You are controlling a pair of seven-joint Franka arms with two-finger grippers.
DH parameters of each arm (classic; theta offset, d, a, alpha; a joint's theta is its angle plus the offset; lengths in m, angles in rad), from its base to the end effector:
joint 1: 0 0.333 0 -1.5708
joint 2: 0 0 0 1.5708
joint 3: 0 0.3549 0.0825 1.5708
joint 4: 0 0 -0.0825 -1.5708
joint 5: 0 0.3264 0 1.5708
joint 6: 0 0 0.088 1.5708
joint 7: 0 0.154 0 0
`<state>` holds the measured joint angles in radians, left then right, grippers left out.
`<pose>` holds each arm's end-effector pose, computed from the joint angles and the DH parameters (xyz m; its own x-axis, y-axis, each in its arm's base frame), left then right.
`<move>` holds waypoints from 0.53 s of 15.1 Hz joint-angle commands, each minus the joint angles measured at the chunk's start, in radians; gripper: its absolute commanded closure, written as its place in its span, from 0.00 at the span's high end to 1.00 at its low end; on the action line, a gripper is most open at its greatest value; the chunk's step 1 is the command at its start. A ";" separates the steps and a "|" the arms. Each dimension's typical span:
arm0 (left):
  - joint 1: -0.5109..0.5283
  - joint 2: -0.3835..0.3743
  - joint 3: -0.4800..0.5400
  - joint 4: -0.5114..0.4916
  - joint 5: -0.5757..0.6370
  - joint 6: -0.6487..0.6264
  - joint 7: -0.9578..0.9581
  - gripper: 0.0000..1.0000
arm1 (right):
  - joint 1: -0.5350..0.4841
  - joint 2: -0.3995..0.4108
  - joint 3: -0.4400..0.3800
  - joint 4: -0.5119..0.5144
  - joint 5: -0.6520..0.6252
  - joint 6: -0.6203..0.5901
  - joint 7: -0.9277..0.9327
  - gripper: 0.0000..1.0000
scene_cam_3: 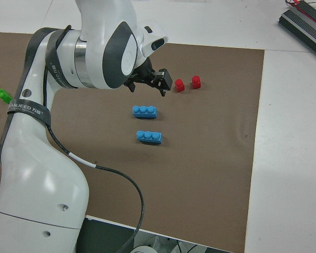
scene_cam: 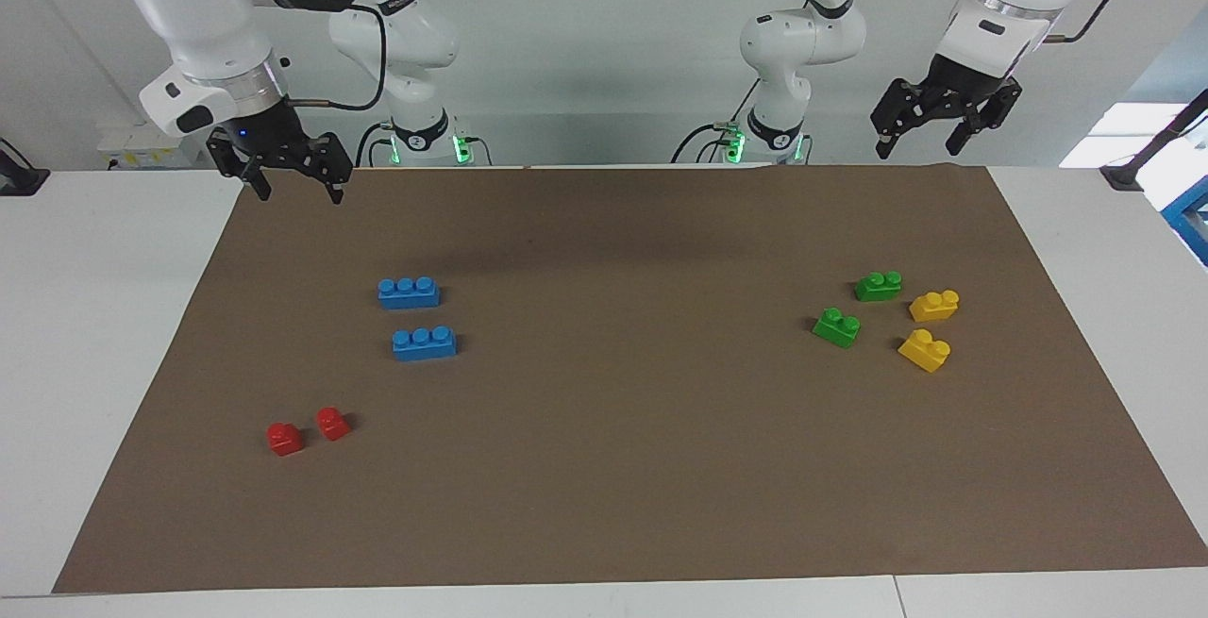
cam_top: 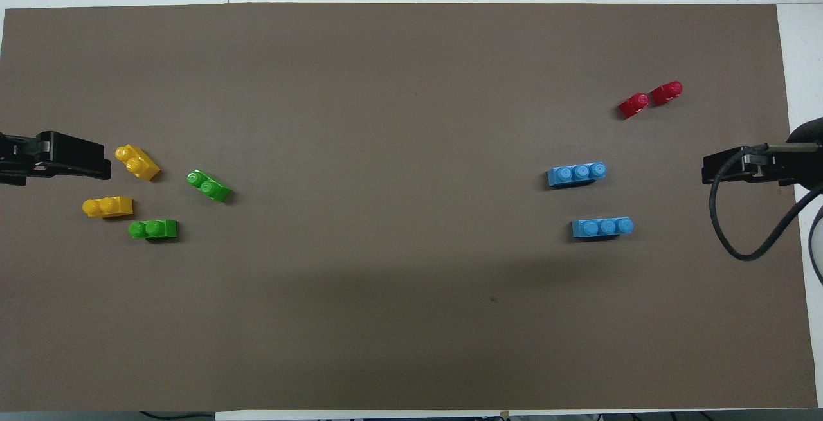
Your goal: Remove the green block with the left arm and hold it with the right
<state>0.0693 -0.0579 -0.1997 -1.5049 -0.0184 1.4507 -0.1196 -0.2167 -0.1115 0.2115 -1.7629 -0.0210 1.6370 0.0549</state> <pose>0.4597 -0.0669 0.6600 0.9999 -0.0127 0.0017 -0.0127 -0.9999 0.0070 0.4609 0.0000 0.5945 0.9981 -0.0603 -0.0145 -0.0596 -0.9972 0.0451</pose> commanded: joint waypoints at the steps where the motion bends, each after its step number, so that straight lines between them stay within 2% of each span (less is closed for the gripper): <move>1: 0.011 -0.042 -0.003 -0.077 0.006 0.056 0.018 1.00 | -0.006 -0.022 0.006 -0.030 -0.013 0.021 -0.007 1.00; 8: 0.011 -0.040 -0.003 -0.077 0.006 0.056 0.020 1.00 | -0.006 -0.027 0.009 -0.030 -0.011 0.015 0.002 1.00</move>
<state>0.0696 -0.0643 -0.1998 -1.5424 -0.0184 1.4814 -0.1181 -0.2160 -0.1120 0.2133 -1.7644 -0.0210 1.6371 0.0550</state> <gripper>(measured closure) 0.000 0.000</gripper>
